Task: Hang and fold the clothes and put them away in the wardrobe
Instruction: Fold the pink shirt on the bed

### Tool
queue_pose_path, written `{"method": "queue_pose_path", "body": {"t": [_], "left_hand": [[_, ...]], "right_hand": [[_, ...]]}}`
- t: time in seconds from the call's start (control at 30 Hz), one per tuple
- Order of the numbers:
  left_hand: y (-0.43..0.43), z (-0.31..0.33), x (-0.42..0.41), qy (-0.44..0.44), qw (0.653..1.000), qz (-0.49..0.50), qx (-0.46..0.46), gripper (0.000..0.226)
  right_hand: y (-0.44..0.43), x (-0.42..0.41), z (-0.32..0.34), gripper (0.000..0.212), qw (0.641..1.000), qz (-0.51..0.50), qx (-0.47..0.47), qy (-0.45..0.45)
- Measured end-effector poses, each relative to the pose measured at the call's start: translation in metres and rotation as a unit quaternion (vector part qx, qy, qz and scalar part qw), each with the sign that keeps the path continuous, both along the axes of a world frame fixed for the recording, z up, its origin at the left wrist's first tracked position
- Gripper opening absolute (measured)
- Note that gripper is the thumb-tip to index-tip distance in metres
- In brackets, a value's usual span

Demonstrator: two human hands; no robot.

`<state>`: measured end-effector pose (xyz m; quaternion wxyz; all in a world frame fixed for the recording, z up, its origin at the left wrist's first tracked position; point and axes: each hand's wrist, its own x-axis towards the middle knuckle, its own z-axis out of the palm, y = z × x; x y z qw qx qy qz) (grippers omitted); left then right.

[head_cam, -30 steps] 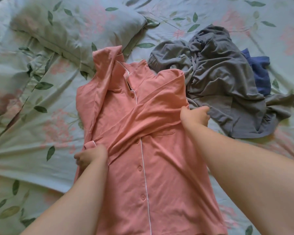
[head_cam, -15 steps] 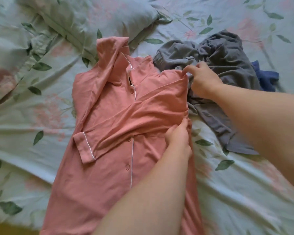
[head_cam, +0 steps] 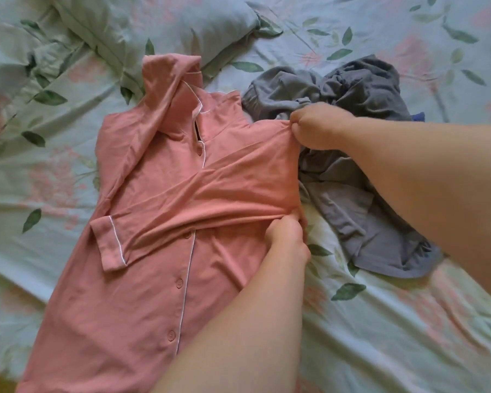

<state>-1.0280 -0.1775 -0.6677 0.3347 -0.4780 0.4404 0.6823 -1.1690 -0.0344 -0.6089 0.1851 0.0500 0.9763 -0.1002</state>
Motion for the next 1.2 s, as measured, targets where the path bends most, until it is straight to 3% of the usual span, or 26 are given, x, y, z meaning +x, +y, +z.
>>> {"method": "queue_pose_path", "body": {"t": [0.17,0.23,0.3,0.37,0.5,0.57,0.63,0.67,0.73,0.77,0.8,0.93,1.07,1.13,1.2], "left_hand": [[0.004,-0.007,0.009,-0.004,1.000,0.003,0.004,0.010],[-0.005,-0.008,0.008,-0.016,1.000,-0.012,0.019,0.016],[-0.018,-0.004,0.002,-0.021,0.995,-0.085,0.046,0.023],[-0.041,0.000,-0.007,-0.029,0.974,-0.221,0.034,0.029],[-0.114,0.024,-0.048,-0.039,0.879,-0.473,-0.048,0.024],[-0.152,0.034,-0.076,-0.005,0.851,-0.503,-0.150,0.021],[-0.190,0.036,-0.108,0.062,0.832,-0.468,-0.291,0.022],[-0.209,0.035,-0.123,0.098,0.789,-0.477,-0.376,0.025],[-0.246,0.030,-0.144,0.142,0.656,-0.514,-0.535,0.038],[-0.261,0.029,-0.150,0.160,0.621,-0.512,-0.572,0.039],[-0.273,0.026,-0.155,0.177,0.607,-0.505,-0.588,0.036],[-0.301,0.013,-0.165,0.190,0.594,-0.520,-0.583,0.029],[-0.321,-0.004,-0.162,0.238,0.580,-0.539,-0.563,0.026],[-0.333,-0.011,-0.164,0.255,0.640,-0.492,-0.533,0.012],[-0.345,-0.016,-0.174,0.246,0.690,-0.451,-0.510,0.017]], "right_hand": [[-0.004,-0.005,0.006,0.028,0.995,0.024,0.094,-0.010],[-0.013,-0.003,-0.004,0.036,0.992,0.017,0.120,-0.019],[-0.021,0.002,-0.014,0.046,0.988,-0.012,0.148,-0.036],[-0.033,0.009,-0.017,0.046,0.985,-0.041,0.170,-0.002],[-0.089,0.025,-0.019,0.038,0.975,-0.012,0.125,0.183],[-0.127,0.036,-0.022,0.037,0.976,0.051,0.065,0.204],[-0.165,0.045,-0.025,0.037,0.977,0.080,0.004,0.198],[-0.183,0.048,-0.027,0.035,0.979,0.082,-0.023,0.184],[-0.211,0.049,-0.033,0.030,0.986,0.065,-0.065,0.142],[-0.222,0.047,-0.036,0.029,0.988,0.038,-0.088,0.119],[-0.232,0.044,-0.040,0.029,0.989,0.000,-0.115,0.096],[-0.251,0.018,-0.047,0.033,0.957,-0.183,-0.224,0.021],[-0.267,-0.011,-0.057,0.032,0.936,-0.258,-0.239,0.023],[-0.276,-0.023,-0.063,0.032,0.919,-0.298,-0.256,0.023],[-0.287,-0.035,-0.065,0.027,0.885,-0.365,-0.286,0.030]]}}
